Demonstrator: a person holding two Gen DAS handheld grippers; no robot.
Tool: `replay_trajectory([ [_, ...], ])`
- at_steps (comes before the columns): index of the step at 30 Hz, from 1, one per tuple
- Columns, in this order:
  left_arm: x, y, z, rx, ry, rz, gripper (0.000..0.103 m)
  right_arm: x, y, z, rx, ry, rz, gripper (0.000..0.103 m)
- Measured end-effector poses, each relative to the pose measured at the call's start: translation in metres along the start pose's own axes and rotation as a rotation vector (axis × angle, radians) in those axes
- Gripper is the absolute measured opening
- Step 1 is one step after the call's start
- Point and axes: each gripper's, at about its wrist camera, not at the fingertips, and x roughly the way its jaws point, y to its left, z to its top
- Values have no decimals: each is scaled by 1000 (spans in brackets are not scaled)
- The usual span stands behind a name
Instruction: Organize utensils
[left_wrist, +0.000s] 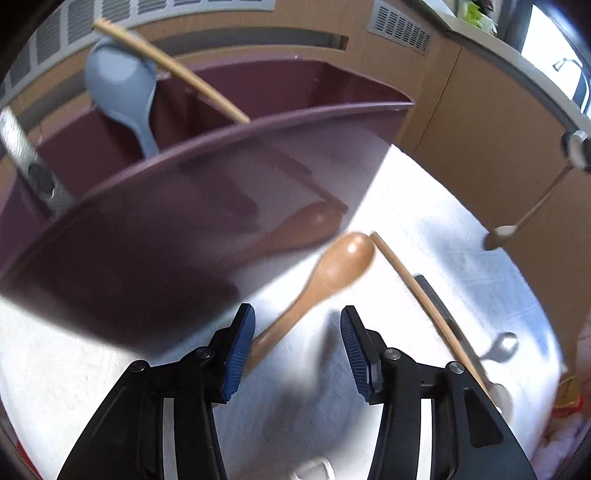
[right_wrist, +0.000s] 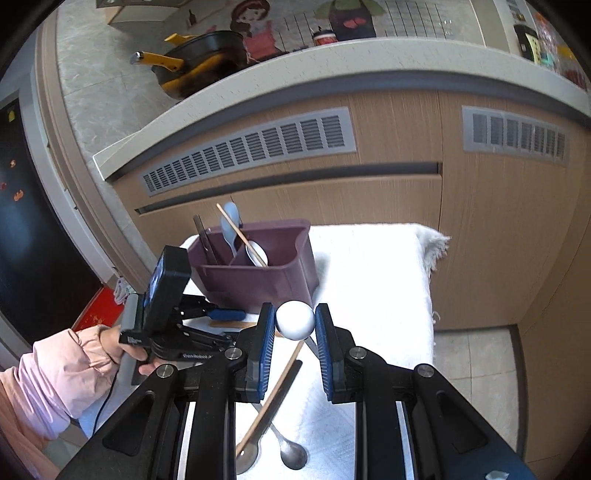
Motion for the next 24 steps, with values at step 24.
replay_trajectory([
  [24, -2, -54, 7, -152, -96, 160, 31, 4, 1, -13, 29, 2, 57, 20],
])
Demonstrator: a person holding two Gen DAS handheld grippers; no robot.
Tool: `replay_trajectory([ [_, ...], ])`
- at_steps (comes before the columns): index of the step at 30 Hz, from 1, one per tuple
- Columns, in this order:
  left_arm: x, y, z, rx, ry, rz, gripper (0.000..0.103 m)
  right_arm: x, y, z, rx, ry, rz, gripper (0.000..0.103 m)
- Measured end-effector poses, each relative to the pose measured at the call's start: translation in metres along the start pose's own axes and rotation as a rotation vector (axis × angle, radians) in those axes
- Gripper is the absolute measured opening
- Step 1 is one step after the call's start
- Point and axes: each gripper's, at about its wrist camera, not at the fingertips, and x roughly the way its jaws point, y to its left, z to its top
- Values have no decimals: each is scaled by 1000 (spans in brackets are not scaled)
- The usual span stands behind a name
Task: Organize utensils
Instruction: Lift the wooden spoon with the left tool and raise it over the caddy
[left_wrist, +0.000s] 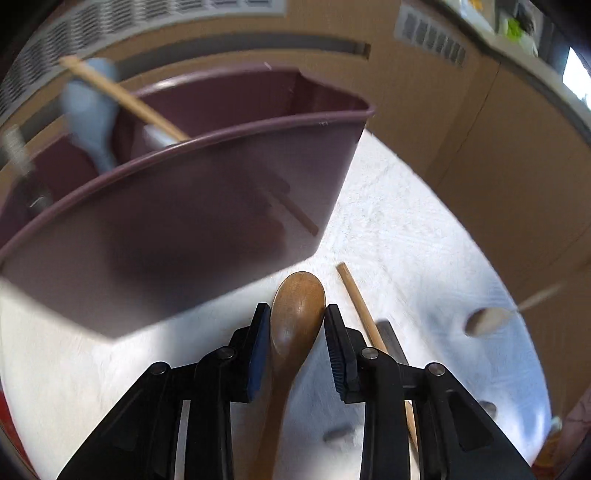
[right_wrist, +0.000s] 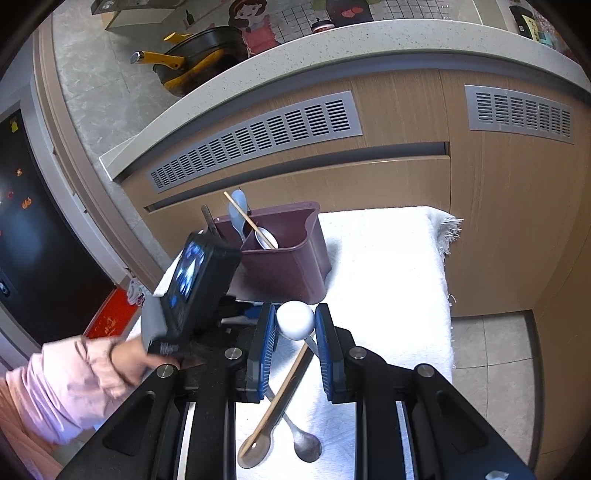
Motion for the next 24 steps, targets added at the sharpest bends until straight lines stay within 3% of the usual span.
replay_trajectory([
  [4, -56, 8, -28, -74, -179, -2, 30, -1, 11, 1, -11, 1, 8, 20],
  [5, -73, 11, -36, -85, -230, 0, 17, 0, 15, 1, -15, 2, 10, 20],
  [6, -85, 12, -41, -91, -268, 3, 12, 0, 18, 1, -17, 2, 11, 20],
  [10, -112, 17, -51, -111, -361, 8, 12, 2, 31, 1, -26, 9, 16, 20],
  [14, -108, 29, -38, -104, -292, -21, 14, 5, 42, 1, -53, 15, -2, 20],
  [18, -71, 24, -32, 1, -125, -127, 23, 1, 43, -1, -67, 18, -22, 20],
  [24, -20, 2, -24, 130, 72, -89, 25, 2, 32, -5, -45, 41, -24, 20],
])
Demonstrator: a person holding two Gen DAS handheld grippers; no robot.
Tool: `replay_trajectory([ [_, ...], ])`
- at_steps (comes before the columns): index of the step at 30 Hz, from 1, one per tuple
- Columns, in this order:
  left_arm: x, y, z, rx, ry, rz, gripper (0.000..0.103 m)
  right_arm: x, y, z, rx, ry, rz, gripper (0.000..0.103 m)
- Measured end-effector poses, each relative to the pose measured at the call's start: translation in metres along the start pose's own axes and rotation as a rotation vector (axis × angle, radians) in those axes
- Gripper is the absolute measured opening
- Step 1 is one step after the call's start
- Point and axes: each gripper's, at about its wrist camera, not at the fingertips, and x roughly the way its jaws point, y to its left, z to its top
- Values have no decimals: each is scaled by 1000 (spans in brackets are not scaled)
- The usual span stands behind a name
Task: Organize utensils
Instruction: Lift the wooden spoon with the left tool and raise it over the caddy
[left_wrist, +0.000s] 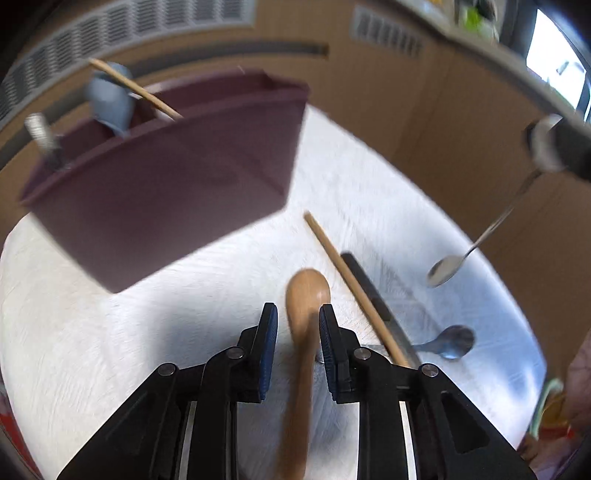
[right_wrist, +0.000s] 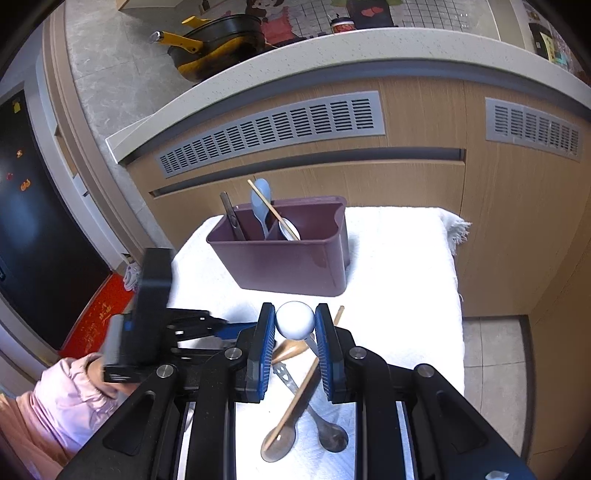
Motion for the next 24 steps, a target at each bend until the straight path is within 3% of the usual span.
replay_trajectory([
  [2, 11, -5, 3, 25, 53, -1, 28, 1, -3, -1, 5, 4, 2, 20],
  [5, 16, -15, 9, 56, 66, 17, 37, 3, -6, -3, 11, 11, 12, 20],
  [11, 10, -20, 6, 19, 0, 91, 31, 6, -9, -6, 19, 14, 12, 20],
  [16, -43, -12, -16, -95, -215, 111, 31, 4, -6, -7, 15, 9, 18, 20],
  [20, -96, -8, -35, -172, -436, 115, 31, 4, -3, -8, 16, 11, 22, 20],
  [24, -122, -6, -43, -187, -558, 157, 31, 6, 0, -7, 21, 13, 26, 20],
])
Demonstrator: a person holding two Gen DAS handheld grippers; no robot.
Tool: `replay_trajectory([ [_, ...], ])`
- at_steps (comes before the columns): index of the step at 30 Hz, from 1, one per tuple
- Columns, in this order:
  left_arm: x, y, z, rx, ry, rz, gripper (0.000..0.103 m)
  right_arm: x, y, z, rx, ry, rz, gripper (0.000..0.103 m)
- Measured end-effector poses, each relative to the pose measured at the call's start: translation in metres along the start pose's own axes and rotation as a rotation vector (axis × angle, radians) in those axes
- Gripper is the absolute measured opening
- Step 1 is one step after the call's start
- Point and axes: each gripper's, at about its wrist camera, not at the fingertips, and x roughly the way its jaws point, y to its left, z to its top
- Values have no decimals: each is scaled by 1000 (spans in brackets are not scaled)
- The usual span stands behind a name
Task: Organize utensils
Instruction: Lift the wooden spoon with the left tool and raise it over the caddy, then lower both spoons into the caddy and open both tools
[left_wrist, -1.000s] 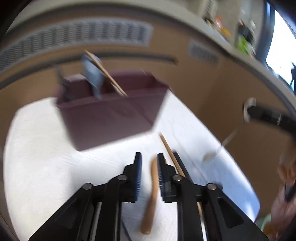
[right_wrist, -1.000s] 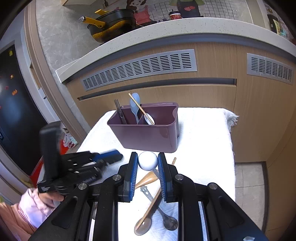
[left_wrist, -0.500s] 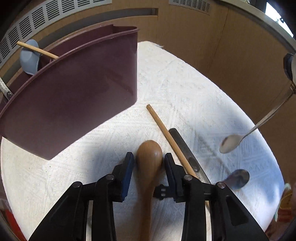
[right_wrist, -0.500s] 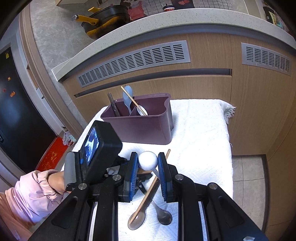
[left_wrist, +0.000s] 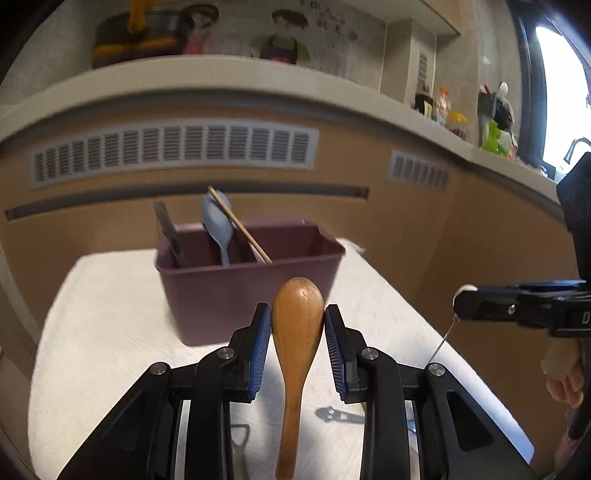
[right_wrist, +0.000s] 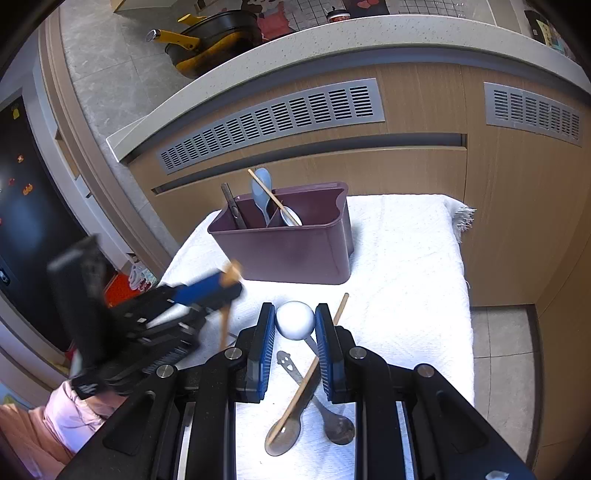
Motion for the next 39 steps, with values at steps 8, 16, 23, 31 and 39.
replay_trajectory([
  [8, 0, 5, 11, -29, -36, -8, 31, -3, 11, 5, -19, -7, 4, 20],
  [16, -30, 3, 107, -8, -262, -47, 31, -45, 38, 68, -122, -170, 50, 20],
  [23, -4, 23, 156, -59, -377, -11, 31, -38, 54, 133, -178, -268, 84, 20],
  [31, 61, 52, 124, -86, -344, 64, 31, 52, 28, 137, -119, -142, 77, 20],
  [39, 113, 81, 78, -159, -156, 81, 38, 118, 8, 115, -85, 25, 22, 29],
])
